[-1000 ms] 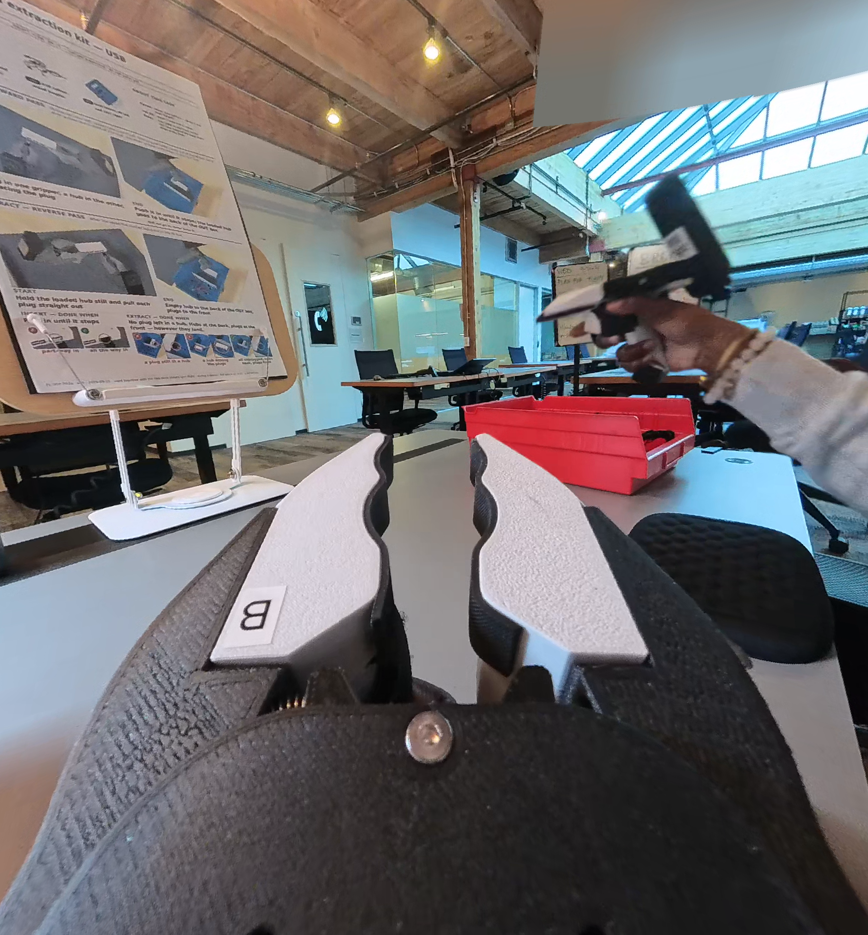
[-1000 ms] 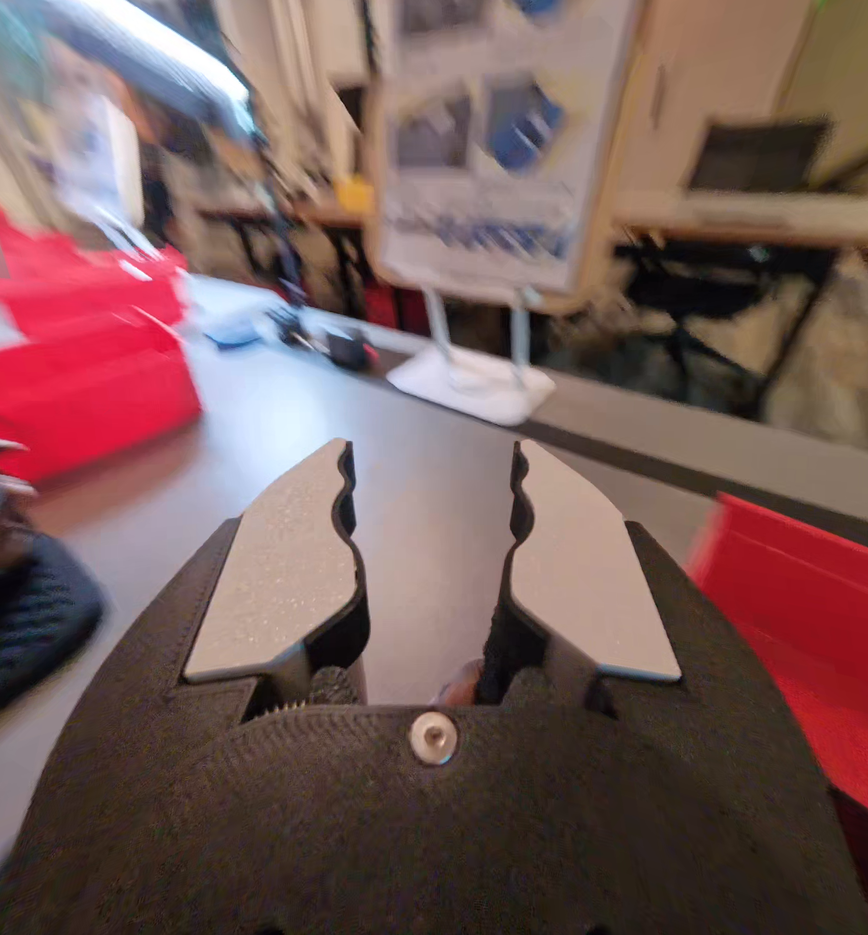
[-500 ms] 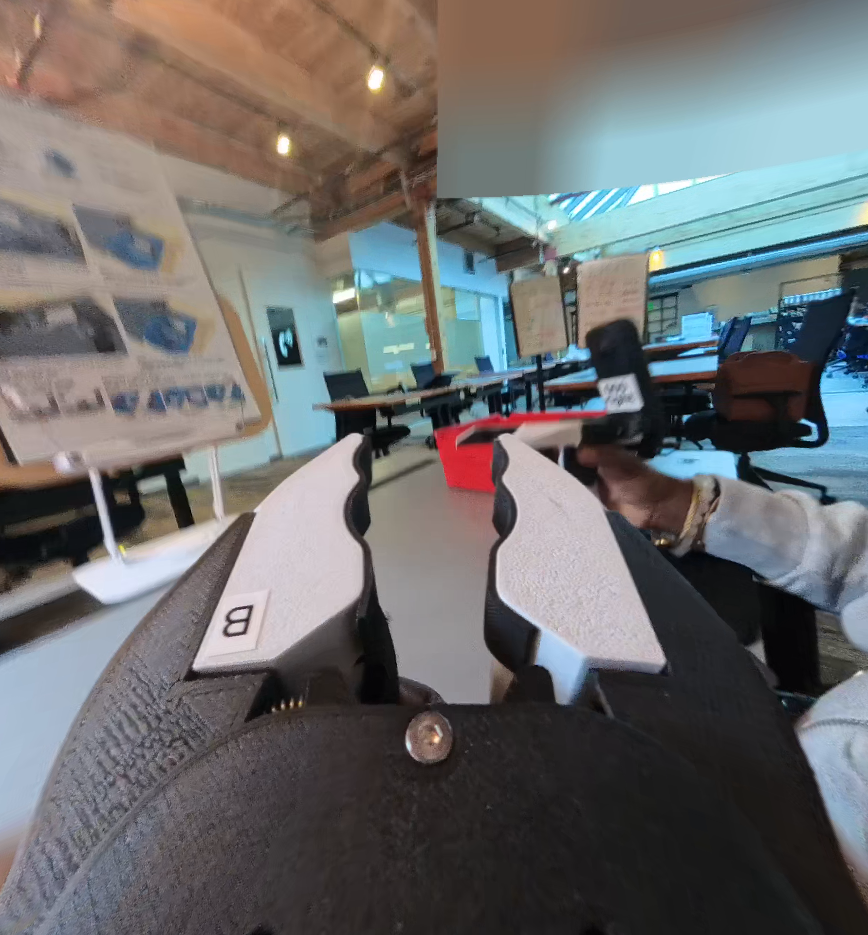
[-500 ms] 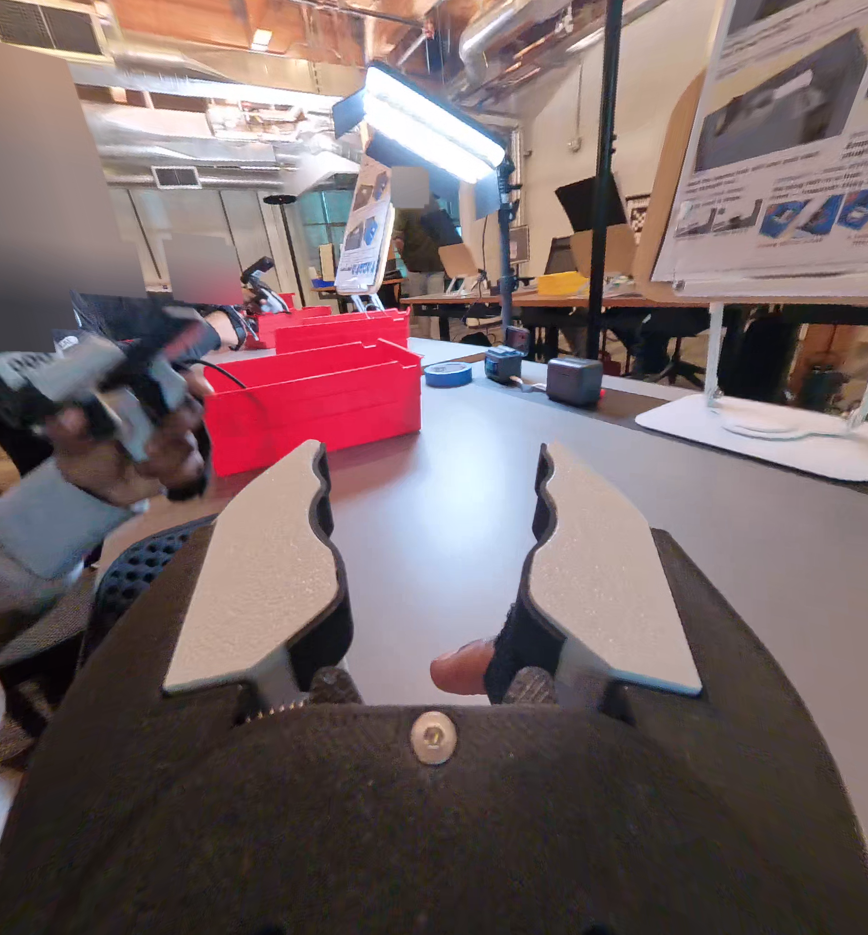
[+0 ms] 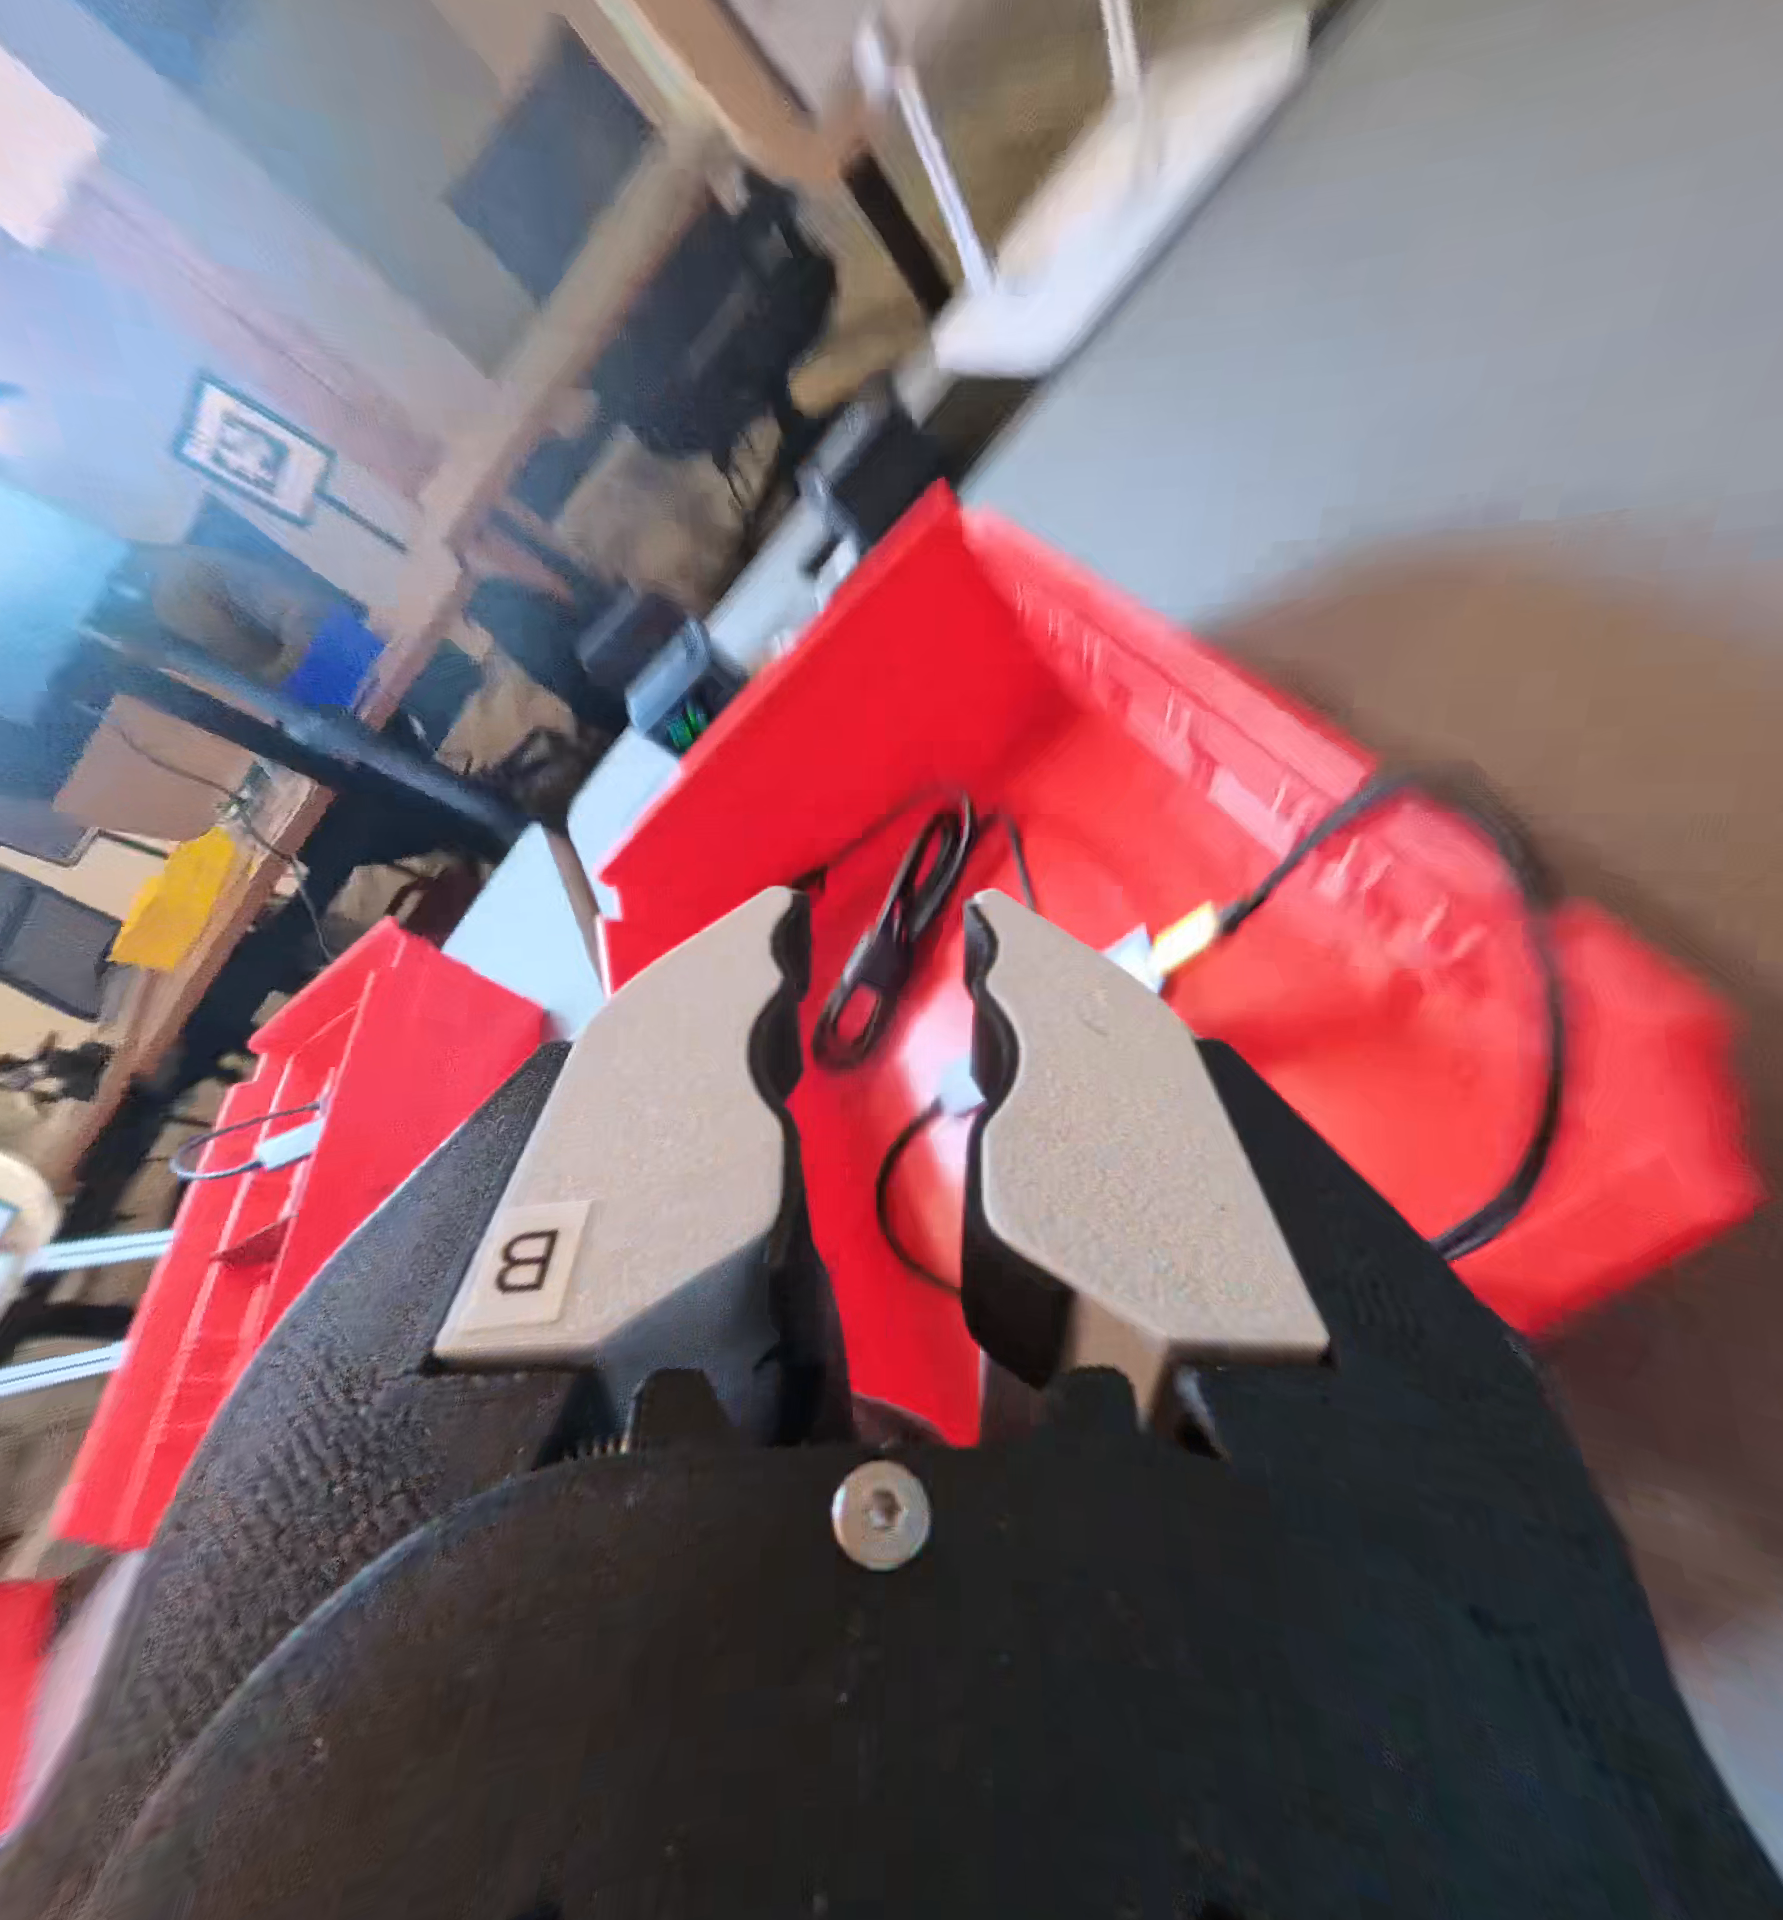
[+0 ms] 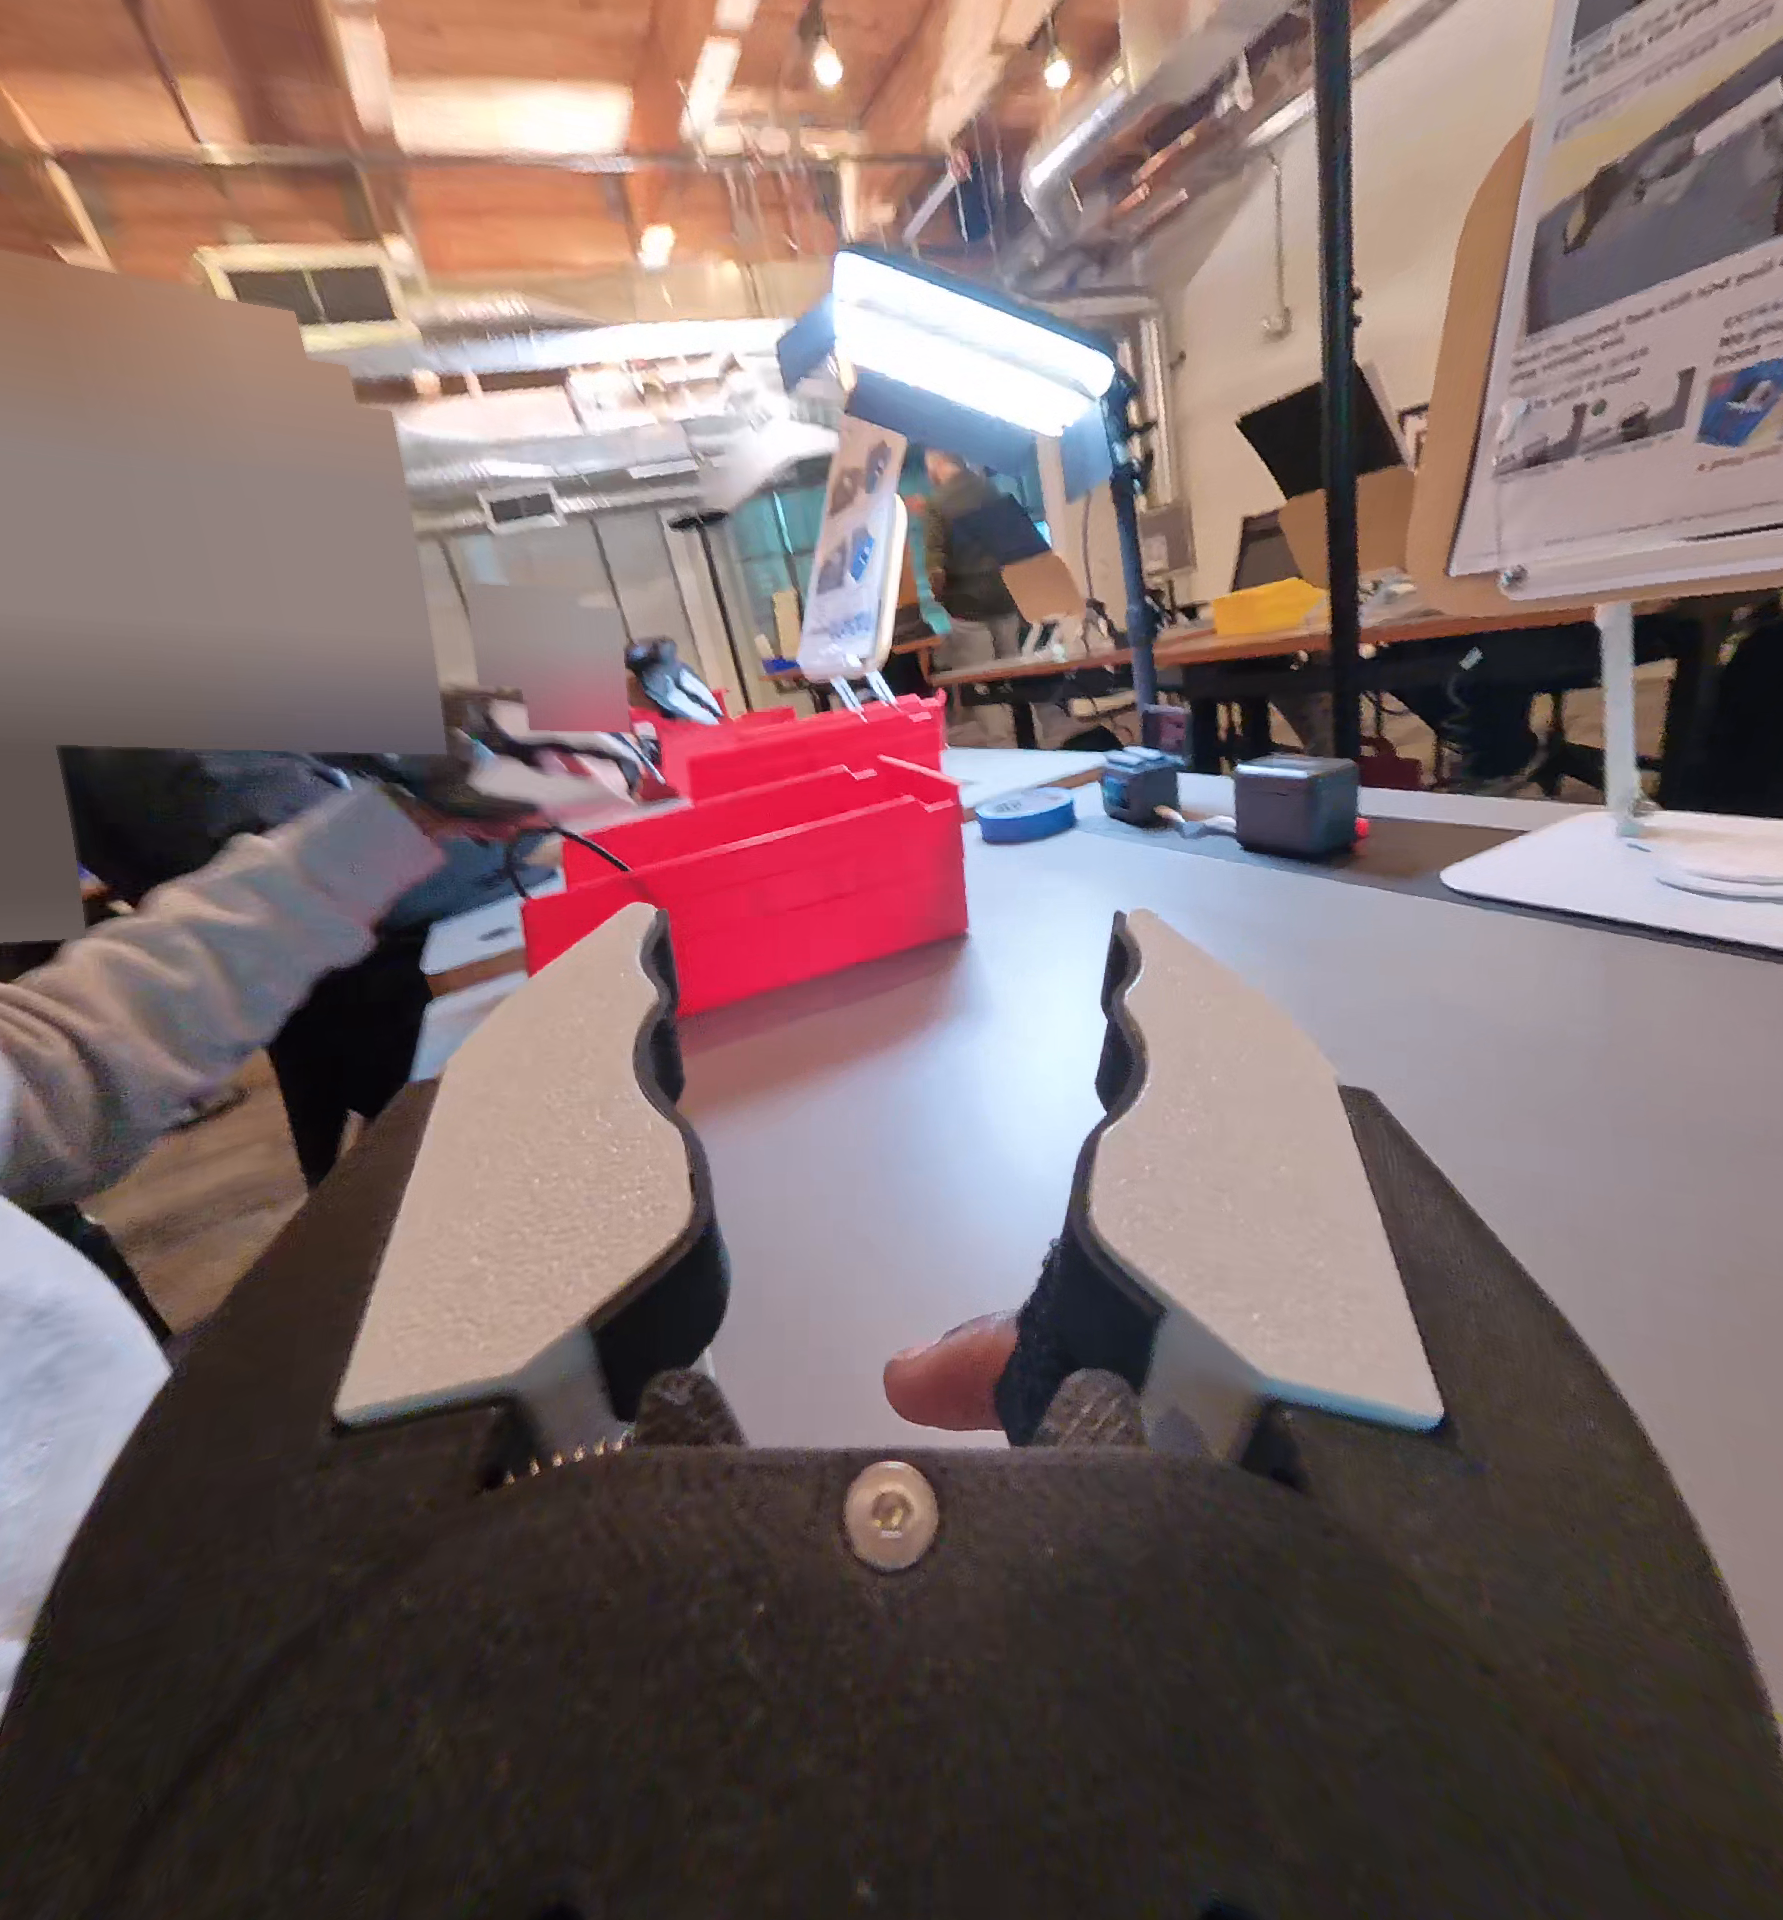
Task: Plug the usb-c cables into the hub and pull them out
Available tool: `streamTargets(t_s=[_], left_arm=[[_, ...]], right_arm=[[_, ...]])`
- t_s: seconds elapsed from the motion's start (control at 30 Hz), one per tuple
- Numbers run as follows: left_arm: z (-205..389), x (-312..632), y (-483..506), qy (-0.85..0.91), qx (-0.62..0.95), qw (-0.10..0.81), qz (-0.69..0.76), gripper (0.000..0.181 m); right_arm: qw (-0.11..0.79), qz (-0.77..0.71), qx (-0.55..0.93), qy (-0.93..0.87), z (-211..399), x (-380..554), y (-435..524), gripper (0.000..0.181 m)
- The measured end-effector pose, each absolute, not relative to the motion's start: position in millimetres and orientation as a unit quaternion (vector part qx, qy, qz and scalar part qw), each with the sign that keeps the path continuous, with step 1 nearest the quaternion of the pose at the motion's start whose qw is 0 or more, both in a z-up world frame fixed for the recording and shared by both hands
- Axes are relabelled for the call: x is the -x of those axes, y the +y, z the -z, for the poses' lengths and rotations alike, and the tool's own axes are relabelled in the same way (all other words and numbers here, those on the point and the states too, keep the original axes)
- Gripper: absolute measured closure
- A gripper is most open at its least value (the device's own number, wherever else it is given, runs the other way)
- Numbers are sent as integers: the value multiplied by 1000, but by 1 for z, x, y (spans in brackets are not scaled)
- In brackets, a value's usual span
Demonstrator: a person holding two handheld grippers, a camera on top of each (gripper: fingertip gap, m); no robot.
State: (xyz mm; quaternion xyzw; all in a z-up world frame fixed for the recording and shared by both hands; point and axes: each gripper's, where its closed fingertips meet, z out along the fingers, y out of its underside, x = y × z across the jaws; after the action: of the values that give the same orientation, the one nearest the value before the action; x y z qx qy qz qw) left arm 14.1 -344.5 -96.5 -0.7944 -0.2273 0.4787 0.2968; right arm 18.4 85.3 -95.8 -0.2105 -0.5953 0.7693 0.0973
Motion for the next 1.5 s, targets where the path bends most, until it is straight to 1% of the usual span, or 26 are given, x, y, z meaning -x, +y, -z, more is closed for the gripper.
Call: streamTargets(t_s=[0.1,0.17,0.2,0.27,0.4,0.5,0.57,0.6,0.7,0.77,1.03,1.23,1.37,1.5], left_arm=[[162,5,-365,-185,876,166,-413,152],[189,8,-364,-161,906,140,-365,145],[199,9,-363,-157,916,131,-344,139],[211,13,-363,-145,926,105,-331,130],[220,29,-364,-106,920,63,-372,128],[222,39,-369,-89,908,46,-408,132],[225,43,-374,-72,898,29,-432,144],[229,42,-375,-73,898,31,-433,157],[222,45,-375,-94,877,51,-468,169],[208,44,-374,-125,863,79,-483,171],[105,41,-374,-235,768,229,-550,172],[24,34,-369,-272,682,335,-591,172],[-31,24,-347,-274,616,426,-603,172],[-70,10,-302,-258,575,532,-565,172]], right_arm=[[74,-800,217,-555,85,-18,94,107],[54,-820,226,-522,78,-16,104,110],[40,-834,228,-501,73,-16,109,112],[11,-861,236,-451,64,-14,123,120],[-15,-890,254,-378,56,-9,149,129],[-3,-892,250,-376,54,-10,151,131],[6,-886,245,-394,56,-11,145,130],[8,-882,244,-403,57,-12,142,130],[8,-875,247,-416,60,-11,138,130],[3,-877,252,-410,61,-9,140,131],[8,-872,267,-411,64,-5,141,135],[7,-871,264,-415,64,-6,140,137],[7,-868,259,-424,65,-8,137,138],[12,-862,251,-440,66,-10,132,138]])
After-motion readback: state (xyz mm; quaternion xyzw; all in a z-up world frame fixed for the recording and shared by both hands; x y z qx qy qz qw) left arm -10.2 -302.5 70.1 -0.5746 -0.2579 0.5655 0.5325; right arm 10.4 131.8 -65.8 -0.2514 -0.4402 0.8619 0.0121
